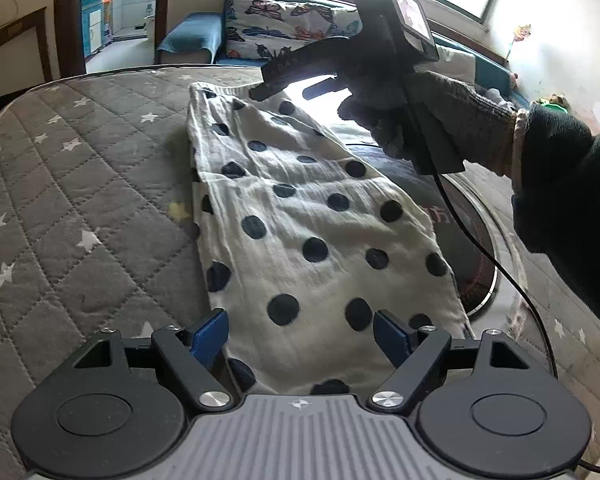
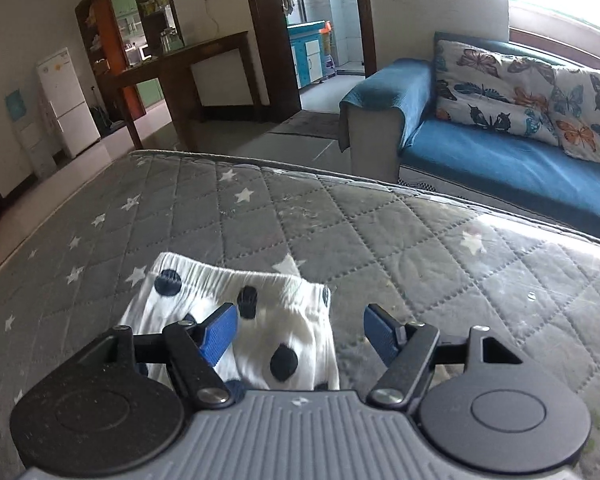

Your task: Fold clothes

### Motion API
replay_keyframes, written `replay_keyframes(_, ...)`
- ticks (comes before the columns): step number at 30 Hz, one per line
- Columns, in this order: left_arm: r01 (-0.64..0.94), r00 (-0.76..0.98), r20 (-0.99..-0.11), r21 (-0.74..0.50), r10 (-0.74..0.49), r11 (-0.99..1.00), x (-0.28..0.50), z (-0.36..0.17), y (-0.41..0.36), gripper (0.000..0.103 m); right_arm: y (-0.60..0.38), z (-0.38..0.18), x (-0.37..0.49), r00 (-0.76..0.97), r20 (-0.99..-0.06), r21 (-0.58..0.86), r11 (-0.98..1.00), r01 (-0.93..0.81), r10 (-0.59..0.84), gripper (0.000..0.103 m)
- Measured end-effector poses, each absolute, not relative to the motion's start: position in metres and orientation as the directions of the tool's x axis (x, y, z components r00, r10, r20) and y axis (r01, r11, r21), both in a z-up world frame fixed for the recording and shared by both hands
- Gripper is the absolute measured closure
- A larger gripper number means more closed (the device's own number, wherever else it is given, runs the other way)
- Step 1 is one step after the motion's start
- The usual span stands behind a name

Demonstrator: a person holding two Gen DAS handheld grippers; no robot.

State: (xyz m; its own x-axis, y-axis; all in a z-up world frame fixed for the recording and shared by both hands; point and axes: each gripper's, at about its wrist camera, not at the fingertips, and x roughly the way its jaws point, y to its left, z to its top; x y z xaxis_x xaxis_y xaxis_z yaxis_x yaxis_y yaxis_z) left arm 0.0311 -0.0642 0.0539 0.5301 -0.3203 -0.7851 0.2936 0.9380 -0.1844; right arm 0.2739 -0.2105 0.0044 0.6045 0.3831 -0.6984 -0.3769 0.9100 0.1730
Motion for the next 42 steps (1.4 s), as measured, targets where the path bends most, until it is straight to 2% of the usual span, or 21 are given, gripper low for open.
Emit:
replay_keyframes(5,0.26,0.548,-0.784,-0.171,-0.291,0.95,0.04,0.056,-0.055,0.02,-0.21,-0.004,0.286,0.598,-0.692,0.181,0.899,-0.399,0.404,0.041)
replay_keyframes(7,0.246,0.556,-0.784,-0.164,-0.277,0.955,0.045,0.058,-0.051,0.02,-0.21,-0.005,0.286,0.596,-0.684,0.194,0.892,-0.408,0.421,0.055)
replay_keyframes(8,0.238,0.562,-0.782,-0.159,-0.27,0.958,0.047,0.059,-0.049,0.02,-0.21,-0.005,0.287,0.595,-0.683,0.197,0.892,-0.407,0.423,0.056)
replay_keyframes(12,0.207,0.597,-0.762,-0.156,-0.251,0.966,0.062,0.065,-0.041,0.02,-0.217,-0.003,0.291,0.563,-0.677,0.266,0.872,-0.412,0.473,0.083)
replay_keyframes(19,0.174,0.651,-0.726,-0.14,-0.221,0.975,0.102,0.072,-0.036,0.019,-0.225,0.01,0.278,0.563,-0.632,0.302,0.838,-0.454,0.532,0.085)
replay_keyframes(26,0.167,0.679,-0.694,-0.172,-0.24,0.971,0.111,0.075,-0.017,0.018,-0.235,0.038,0.24,0.557,-0.589,0.275,0.793,-0.544,0.586,0.085)
replay_keyframes(30,0.128,0.69,-0.682,-0.214,-0.242,0.968,0.104,0.078,0.003,0.017,-0.235,0.054,0.199,0.536,-0.561,0.251,0.746,-0.616,0.631,0.085)
replay_keyframes(42,0.096,0.707,-0.668,-0.236,-0.233,0.967,0.064,0.093,0.031,0.016,-0.222,0.081,0.038,0.442,-0.569,0.128,0.605,-0.786,0.694,0.085)
